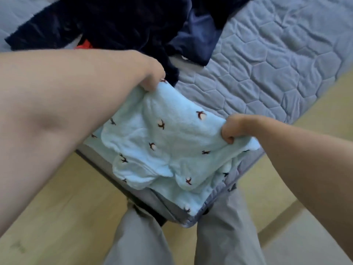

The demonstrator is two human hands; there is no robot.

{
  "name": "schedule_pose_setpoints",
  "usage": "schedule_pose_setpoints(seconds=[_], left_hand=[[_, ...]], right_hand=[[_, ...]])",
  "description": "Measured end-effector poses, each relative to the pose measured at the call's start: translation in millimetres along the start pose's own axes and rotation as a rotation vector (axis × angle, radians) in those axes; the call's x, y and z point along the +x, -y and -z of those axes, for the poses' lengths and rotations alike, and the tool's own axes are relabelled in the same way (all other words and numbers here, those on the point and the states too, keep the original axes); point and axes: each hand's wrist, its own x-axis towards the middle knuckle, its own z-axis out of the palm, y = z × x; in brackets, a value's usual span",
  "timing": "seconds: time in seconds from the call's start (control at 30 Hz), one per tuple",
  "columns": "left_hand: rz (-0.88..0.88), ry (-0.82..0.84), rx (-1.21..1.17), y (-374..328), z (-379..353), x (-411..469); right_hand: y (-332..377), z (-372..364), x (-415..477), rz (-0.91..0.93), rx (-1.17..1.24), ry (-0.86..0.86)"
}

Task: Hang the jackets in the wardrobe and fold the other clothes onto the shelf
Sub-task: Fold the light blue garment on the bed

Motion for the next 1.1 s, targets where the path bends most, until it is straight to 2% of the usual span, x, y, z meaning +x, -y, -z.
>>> schedule_pose_setpoints(seconds=[0.13,0.2,0.3,0.5,0.67,0.77,0.83,0.9,1.0,1.1], left_hand=[[-0.068,-0.259,-0.170,-13.0,72.6,17.0],[-0.028,-0.405,-0.241,-13.6,99.7,27.6],[0.053,-0.524,-0.285,-17.1,120.5,34.2],[0.028,-0.559,-0.238,-13.8,98.8,24.9],[-0.032,-0.580,-0.128,-1.6,53.7,-5.5],[0.151,-0.817,-0.039,3.4,34.0,-11.5],[0.293,-0.943,-0.113,-0.7,22.7,-13.2],[0.316,-0.907,-0.178,-13.3,5.0,-10.6],[0.243,-0.704,-0.247,-40.6,-29.3,-2.3],[0.310,-0.562,-0.466,-66.2,-66.1,6.5]], right_hand=[[-80.2,82.8,5.0,-0.128,-0.015,-0.321],[-107.4,117.5,6.2,-0.137,0.002,-0.476],[-126.2,142.3,-0.7,-0.164,0.032,-0.607],[-127.4,108.1,-15.0,-0.128,0.032,-0.795],[-120.0,67.9,-28.4,-0.114,-0.110,-0.990],[-119.1,65.4,-23.6,-0.168,-0.084,-1.009],[-118.1,72.0,-16.3,-0.201,-0.026,-0.971],[-117.2,77.1,-7.2,-0.230,-0.008,-0.950],[-104.5,70.6,5.3,-0.242,-0.008,-0.960],[-84.4,34.8,14.5,-0.098,0.047,-0.984]])
